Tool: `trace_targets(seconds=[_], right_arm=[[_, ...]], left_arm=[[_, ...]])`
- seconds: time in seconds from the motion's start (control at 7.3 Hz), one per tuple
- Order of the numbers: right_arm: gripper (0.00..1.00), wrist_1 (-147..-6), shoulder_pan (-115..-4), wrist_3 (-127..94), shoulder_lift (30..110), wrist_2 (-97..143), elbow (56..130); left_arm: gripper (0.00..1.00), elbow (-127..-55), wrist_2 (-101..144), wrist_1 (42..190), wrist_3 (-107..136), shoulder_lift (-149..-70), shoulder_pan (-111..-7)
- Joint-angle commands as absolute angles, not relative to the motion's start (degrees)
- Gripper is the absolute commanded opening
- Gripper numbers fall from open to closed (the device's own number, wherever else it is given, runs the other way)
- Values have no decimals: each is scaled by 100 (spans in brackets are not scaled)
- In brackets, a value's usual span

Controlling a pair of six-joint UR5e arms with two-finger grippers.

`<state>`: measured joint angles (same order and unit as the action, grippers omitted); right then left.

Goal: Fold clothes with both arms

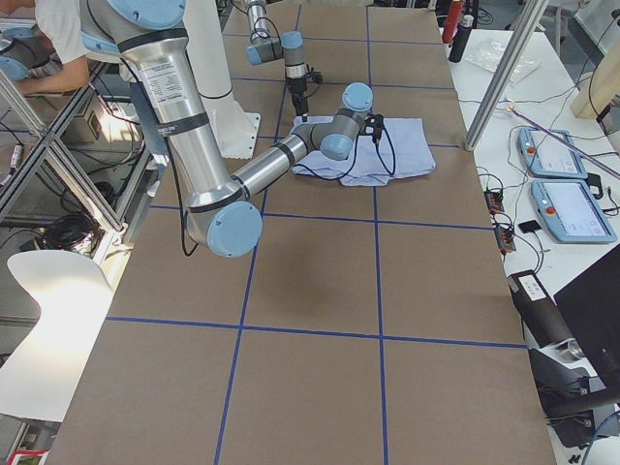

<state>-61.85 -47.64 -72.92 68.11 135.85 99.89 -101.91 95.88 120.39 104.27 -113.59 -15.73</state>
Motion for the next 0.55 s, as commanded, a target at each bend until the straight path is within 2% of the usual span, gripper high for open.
trace_targets(seconds=[0.0, 0.14, 0.27, 0.41], right_arm=[[100, -6187, -4764, -7295, 6812, 13579, 9993], [100, -6187, -4764, -7295, 6812, 13579, 9984], [100, -6196, -4764, -7295, 6820, 13579, 9984], [100, -6188, -4764, -7304, 6829, 13579, 9993]], left_arm=[[66, -10204, 9589, 11979, 10459, -11347, -1494], [64, -10195, 9598, 11979, 10459, -11355, -1494], [57, -10187, 9598, 11971, 10459, -11355, -1494], [33, -10187, 9589, 11979, 10459, -11329, -1503]])
